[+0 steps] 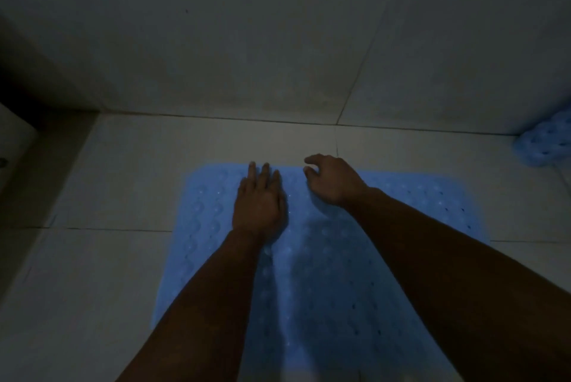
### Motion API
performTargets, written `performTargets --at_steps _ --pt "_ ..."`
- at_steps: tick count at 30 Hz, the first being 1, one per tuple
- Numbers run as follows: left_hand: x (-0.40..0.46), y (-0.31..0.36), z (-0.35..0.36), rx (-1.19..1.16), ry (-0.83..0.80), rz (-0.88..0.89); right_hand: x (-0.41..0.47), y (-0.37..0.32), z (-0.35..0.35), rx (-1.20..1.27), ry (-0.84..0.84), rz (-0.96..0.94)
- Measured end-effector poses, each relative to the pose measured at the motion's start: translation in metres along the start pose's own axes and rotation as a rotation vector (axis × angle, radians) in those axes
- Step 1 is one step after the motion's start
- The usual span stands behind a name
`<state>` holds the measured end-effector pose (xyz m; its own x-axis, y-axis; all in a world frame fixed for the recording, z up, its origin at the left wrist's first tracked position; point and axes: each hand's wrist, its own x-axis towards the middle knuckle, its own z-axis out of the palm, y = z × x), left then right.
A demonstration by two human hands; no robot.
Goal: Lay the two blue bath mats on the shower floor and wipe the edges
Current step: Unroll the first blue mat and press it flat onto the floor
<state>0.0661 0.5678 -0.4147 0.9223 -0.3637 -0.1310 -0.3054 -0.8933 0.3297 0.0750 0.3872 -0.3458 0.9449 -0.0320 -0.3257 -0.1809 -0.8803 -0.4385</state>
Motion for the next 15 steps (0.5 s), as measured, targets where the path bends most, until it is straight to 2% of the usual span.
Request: performTargets --at_steps 3,6,11,15 --pt "0.005 0.022 0.033 0.066 -0.068 0.049 -0.004 0.027 0.007 0.022 0.060 -0.003" --pt "0.004 0.024 0.054 0.166 -0.023 0.041 -0.005 0.045 0.016 0.051 0.113 -0.014" --pt "0.002 0.023 0.058 0.171 0.030 0.060 -0.008 0.063 0.030 0.042 0.169 -0.074" --pt "0.005 0.024 0.055 0.157 -0.012 0.048 -0.011 0.067 0.033 0.065 0.195 -0.083"
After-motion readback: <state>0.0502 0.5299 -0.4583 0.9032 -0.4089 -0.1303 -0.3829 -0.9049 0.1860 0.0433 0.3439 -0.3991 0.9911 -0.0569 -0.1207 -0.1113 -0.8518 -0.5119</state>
